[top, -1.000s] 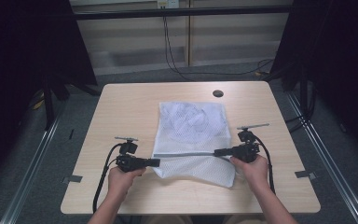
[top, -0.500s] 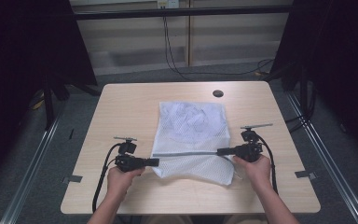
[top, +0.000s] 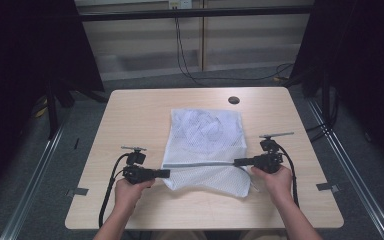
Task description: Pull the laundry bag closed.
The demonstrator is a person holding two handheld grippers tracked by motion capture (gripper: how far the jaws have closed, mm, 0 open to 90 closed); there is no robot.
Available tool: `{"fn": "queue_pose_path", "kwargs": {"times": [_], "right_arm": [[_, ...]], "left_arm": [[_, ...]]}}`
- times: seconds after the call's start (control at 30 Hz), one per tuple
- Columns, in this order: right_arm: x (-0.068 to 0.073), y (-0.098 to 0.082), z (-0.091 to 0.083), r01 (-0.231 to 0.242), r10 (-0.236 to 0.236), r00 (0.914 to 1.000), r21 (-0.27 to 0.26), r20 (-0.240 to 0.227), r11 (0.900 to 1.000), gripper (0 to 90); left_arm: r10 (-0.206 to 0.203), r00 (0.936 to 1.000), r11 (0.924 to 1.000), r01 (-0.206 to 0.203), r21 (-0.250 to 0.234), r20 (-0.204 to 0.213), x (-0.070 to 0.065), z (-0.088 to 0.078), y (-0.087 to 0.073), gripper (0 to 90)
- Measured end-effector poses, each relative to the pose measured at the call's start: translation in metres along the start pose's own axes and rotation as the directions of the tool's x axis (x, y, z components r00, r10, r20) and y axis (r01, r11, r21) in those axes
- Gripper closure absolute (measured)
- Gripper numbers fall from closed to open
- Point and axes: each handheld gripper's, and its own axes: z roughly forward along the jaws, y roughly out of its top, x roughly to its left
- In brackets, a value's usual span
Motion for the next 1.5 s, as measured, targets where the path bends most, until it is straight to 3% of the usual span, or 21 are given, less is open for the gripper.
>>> {"fn": "queue_pose_path", "kwargs": {"times": [1.5], "right_arm": [[-0.0035, -0.0007, -0.0069, -0.004, 0.004, 0.9999, -0.017, 0.013, 1.000, 86.7]], "left_arm": [[-0.010, 0.9999, 0.9999, 0.010, 0.001, -0.004, 0.0020, -0.0007, -0.0003, 88.7]]}}
